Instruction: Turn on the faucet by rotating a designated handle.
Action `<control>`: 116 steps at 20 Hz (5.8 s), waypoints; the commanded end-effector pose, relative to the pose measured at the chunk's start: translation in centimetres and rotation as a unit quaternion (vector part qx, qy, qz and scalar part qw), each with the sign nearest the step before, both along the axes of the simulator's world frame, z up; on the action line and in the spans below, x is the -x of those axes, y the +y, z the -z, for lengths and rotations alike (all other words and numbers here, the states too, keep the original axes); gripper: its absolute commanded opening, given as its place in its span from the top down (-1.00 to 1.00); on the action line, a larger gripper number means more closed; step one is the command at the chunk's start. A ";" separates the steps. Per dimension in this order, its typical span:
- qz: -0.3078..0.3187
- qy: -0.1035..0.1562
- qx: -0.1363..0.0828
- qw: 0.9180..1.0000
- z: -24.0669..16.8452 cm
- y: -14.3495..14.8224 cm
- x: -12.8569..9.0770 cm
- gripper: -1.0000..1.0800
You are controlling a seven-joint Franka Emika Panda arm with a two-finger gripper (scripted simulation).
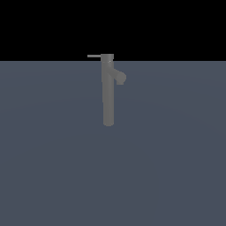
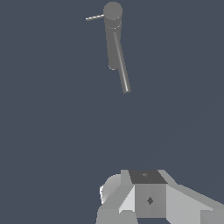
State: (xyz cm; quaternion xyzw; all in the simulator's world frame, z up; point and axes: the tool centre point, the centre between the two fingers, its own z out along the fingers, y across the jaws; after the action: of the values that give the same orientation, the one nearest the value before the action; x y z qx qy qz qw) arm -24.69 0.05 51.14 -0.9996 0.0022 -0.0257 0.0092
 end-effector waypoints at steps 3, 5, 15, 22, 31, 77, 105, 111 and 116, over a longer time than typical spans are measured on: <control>0.000 0.000 0.000 1.000 0.1 0.0 -0.1 1.00; -0.001 0.000 0.000 1.000 0.2 0.0 -0.4 1.00; -0.013 0.003 0.001 1.000 2.7 0.6 -4.4 1.00; -0.027 0.007 0.003 1.000 5.9 1.4 -9.5 1.00; -0.046 0.012 0.005 0.999 10.2 2.8 -16.4 1.00; -0.097 0.025 0.012 0.995 21.1 7.6 -32.9 1.00; -0.098 0.024 0.012 0.995 21.1 5.0 -26.3 1.00; -0.101 0.021 0.011 0.995 21.2 3.4 -26.6 1.00; -0.098 0.024 0.012 0.995 21.1 0.1 -25.7 1.00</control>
State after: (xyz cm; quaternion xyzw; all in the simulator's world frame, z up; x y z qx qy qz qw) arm 1.80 3.77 29.92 -0.9930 -0.1175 -0.0069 0.0030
